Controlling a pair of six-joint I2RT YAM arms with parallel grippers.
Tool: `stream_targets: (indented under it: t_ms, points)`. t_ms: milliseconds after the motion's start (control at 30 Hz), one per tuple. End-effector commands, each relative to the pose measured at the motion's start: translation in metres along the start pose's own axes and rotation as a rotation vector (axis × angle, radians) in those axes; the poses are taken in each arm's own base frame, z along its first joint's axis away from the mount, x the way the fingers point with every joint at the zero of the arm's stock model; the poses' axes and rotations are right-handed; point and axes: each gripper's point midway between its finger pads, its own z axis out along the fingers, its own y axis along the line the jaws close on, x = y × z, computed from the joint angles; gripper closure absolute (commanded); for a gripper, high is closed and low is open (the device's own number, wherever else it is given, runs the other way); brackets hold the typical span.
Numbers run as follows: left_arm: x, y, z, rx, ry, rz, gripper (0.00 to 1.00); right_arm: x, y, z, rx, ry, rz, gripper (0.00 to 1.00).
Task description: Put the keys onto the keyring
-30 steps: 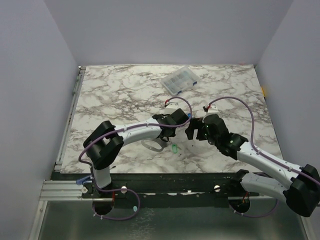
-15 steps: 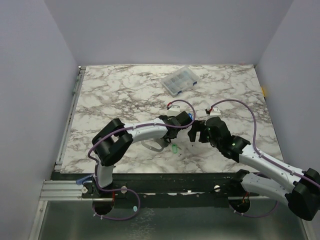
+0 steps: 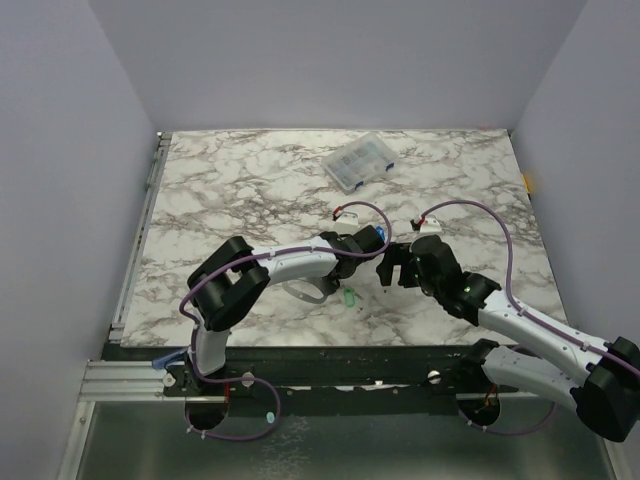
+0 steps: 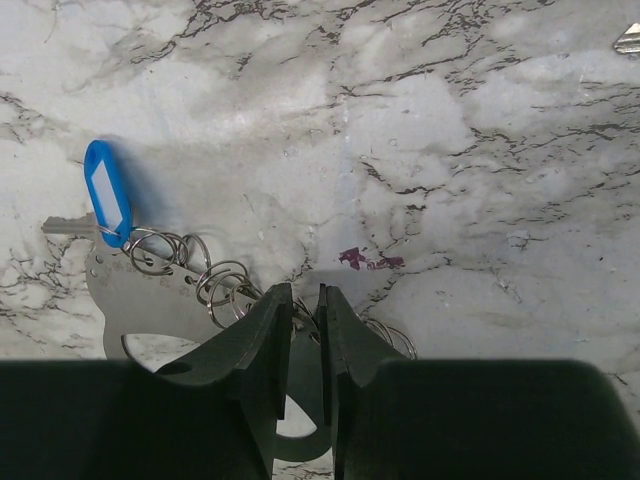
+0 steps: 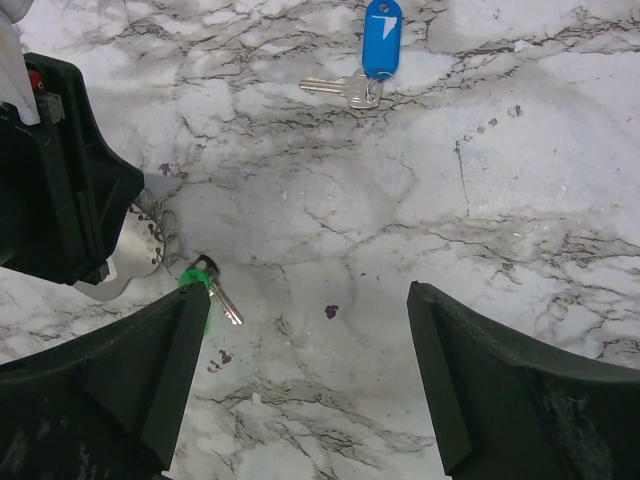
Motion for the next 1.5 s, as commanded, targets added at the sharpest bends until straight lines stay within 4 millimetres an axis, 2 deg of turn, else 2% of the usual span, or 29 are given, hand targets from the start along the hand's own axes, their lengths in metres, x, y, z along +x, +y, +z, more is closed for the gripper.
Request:
stream_targets:
  t_ms: [0,433,600,733,967,1067,1233,1467]
  points:
    - [0.001,0.005,0.001,-0.042,-0.001,0.027,0.78,-0.001,0.002,0.0,-0.013,-0.008,-0.012,0.11]
    - [0.01,-0.004,-0.005,-0.004,0.018,0.044,0.8,0.001,0.004,0.002,-0.018,0.002,-0.014,0.11]
    - [0.011,-0.004,-0.01,0.0,0.009,0.046,0.71,0.001,0.004,0.003,-0.02,0.007,-0.014,0.11]
    - [0.015,-0.003,-0.008,-0.005,0.015,0.053,0.8,0.002,0.004,0.003,-0.019,0.007,-0.014,0.11]
    - [0.018,-0.008,-0.008,0.003,0.022,0.058,0.9,0.003,0.004,0.003,-0.019,0.01,-0.016,0.11]
    - [0.016,-0.009,-0.01,0.007,0.015,0.059,1.0,0.004,0.004,0.003,-0.019,0.012,-0.017,0.11]
    - [0.012,-0.01,-0.013,0.013,-0.003,0.061,1.0,0.003,0.004,0.003,-0.018,0.009,-0.019,0.11]
    - [-0.009,-0.015,-0.037,0.136,-0.099,0.039,1.0,-0.001,0.004,-0.001,-0.025,-0.007,-0.018,0.11]
